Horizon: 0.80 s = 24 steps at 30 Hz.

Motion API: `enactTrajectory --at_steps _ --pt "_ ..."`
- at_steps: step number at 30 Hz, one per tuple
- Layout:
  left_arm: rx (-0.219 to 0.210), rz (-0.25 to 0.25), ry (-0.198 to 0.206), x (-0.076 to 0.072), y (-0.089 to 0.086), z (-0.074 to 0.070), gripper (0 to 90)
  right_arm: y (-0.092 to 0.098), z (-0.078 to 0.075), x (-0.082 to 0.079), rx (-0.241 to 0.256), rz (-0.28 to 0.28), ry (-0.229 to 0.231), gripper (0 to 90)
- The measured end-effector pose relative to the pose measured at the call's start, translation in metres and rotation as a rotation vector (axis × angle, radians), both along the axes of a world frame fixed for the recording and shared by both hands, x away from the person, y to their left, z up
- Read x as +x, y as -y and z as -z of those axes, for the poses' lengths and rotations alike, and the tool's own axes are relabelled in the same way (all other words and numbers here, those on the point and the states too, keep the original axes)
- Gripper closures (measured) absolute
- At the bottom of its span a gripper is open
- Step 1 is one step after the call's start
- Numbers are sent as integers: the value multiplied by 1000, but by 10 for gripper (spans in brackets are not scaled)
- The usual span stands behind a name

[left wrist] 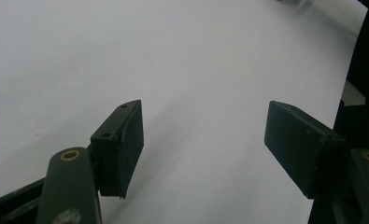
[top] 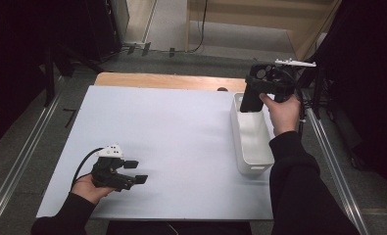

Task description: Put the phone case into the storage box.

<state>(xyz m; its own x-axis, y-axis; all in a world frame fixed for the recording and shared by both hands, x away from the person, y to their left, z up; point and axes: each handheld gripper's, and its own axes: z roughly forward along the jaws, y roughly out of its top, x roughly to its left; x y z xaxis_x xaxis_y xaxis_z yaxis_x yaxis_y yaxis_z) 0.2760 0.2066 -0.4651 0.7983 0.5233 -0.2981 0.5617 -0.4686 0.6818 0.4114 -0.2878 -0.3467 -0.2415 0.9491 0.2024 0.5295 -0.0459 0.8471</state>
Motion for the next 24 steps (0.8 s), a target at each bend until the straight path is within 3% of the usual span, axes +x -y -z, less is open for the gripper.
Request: enactTrajectory --at_steps 11,24 --pt "-2 0 -4 1 0 1 286 2 0 20 -5 42 -5 125" --pt "-3 1 -5 1 -1 1 286 -10 4 40 -73 95 -11 125"
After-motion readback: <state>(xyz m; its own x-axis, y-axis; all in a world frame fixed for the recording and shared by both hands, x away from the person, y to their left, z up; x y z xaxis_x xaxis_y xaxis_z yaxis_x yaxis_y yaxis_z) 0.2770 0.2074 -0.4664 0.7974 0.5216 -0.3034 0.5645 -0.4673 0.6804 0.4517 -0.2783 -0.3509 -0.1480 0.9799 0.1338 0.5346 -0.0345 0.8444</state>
